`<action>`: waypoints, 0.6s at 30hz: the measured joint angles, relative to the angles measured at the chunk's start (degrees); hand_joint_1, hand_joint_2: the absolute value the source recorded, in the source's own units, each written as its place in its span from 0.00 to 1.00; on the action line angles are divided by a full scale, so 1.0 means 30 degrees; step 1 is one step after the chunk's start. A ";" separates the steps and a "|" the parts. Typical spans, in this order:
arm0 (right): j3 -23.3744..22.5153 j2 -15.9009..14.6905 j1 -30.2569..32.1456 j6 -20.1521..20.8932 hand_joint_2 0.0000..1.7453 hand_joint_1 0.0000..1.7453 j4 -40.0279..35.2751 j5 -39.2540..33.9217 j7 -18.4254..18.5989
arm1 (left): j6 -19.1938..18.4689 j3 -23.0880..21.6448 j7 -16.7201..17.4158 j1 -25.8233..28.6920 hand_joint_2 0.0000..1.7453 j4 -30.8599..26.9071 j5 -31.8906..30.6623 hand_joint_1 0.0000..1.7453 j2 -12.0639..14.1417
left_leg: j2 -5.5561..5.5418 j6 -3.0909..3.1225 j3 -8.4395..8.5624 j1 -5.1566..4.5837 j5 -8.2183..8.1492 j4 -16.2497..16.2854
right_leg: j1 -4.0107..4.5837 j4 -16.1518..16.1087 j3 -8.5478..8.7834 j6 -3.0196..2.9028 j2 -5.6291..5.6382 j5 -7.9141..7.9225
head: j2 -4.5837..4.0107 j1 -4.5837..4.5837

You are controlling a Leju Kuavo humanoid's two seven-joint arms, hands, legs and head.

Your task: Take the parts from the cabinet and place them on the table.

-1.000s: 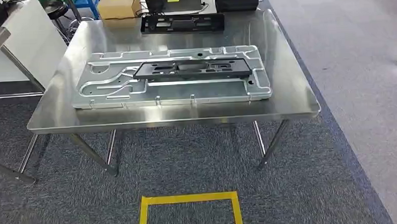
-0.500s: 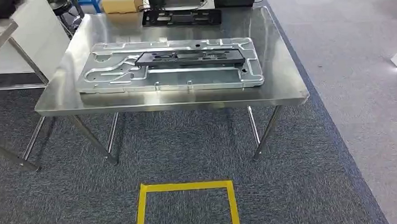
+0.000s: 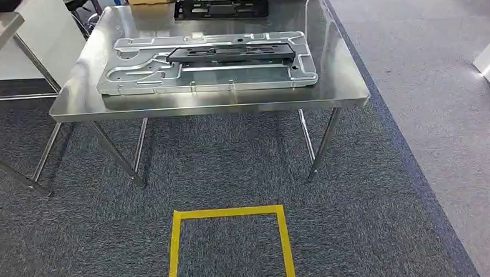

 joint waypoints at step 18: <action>0.0029 0.0131 -0.0002 -0.0233 0.00 0.00 0.0058 -0.0124 -0.0299 | 0.0124 -0.0007 0.0277 -0.0096 0.00 0.0007 -0.0488 0.00 -0.0102 | -0.0041 0.0551 0.3658 0.0140 -0.2823 -0.1114 | -0.0176 0.1108 -0.3726 0.0492 -0.0133 0.2386 | 0.0000 0.0000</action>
